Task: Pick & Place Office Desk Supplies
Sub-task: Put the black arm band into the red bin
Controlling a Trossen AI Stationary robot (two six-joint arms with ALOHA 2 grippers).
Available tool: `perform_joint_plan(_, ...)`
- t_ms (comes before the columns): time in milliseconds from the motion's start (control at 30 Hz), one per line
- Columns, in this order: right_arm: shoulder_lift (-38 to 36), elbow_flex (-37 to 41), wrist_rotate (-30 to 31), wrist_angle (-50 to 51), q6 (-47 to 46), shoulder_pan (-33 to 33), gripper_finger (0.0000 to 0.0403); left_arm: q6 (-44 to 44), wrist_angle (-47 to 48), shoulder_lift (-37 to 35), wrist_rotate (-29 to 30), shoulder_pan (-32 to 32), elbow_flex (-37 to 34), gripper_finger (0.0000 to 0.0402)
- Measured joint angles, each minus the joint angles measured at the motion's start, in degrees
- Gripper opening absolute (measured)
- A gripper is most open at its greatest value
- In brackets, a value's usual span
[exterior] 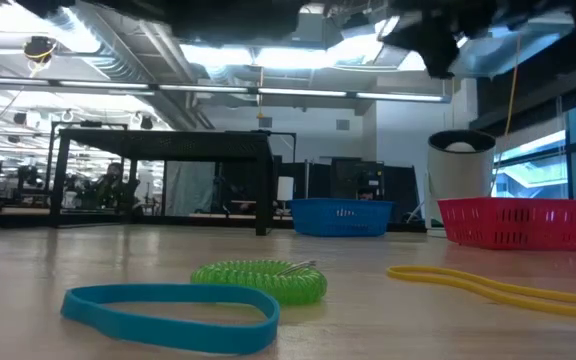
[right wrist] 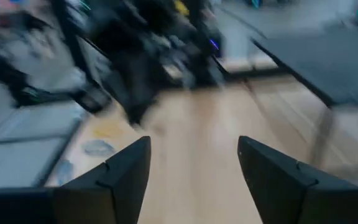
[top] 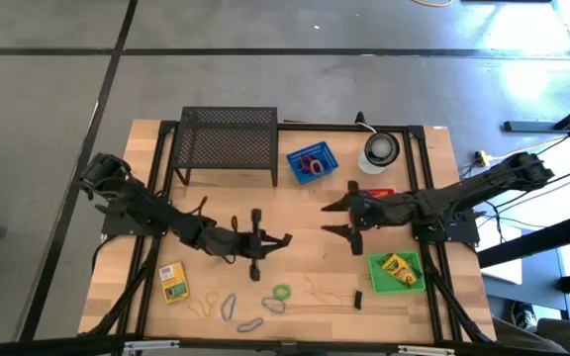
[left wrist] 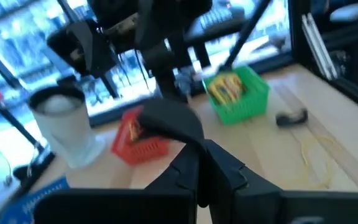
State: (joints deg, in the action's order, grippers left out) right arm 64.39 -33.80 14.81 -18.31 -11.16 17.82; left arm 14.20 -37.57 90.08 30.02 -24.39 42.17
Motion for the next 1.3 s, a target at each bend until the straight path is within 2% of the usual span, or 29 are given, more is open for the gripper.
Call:
perform_joint_plan(167,6.9,0.0,-3.7,-13.6,4.0,0.0,0.0235,5.4,-12.1,3.0,0.0,1.6,0.0,0.0008)
perform_joint_plan(400,15.8,-1.1,-3.7,-25.1,7.6,0.0,0.0237,6.6,-17.7,6.2,-1.7,3.1,0.0,0.0008)
perform_joint_plan(600,22.4,-5.9,-3.7,-25.4,7.6,-0.2,0.0237,6.6,-17.8,8.0,-4.1,4.1,2.2,0.0008)
perform_joint_plan(733,25.4,-9.1,-3.7,-24.9,7.7,-0.2,0.0238,6.6,-17.2,9.0,-3.6,4.2,2.9,0.0008)
perform_joint_plan(900,25.6,-10.3,-3.7,-21.6,7.7,-0.2,0.0238,6.6,-17.2,9.2,-0.6,3.5,2.9,0.0008)
perform_joint_plan(1167,25.6,-10.4,-3.7,-22.2,6.0,-0.2,0.0237,6.6,-17.1,9.2,-0.5,3.5,2.9,0.0008)
perform_joint_plan(1300,25.6,-10.4,-3.7,-22.1,5.6,-0.2,0.0220,6.6,-17.1,9.2,-0.5,3.5,2.9,0.0008)
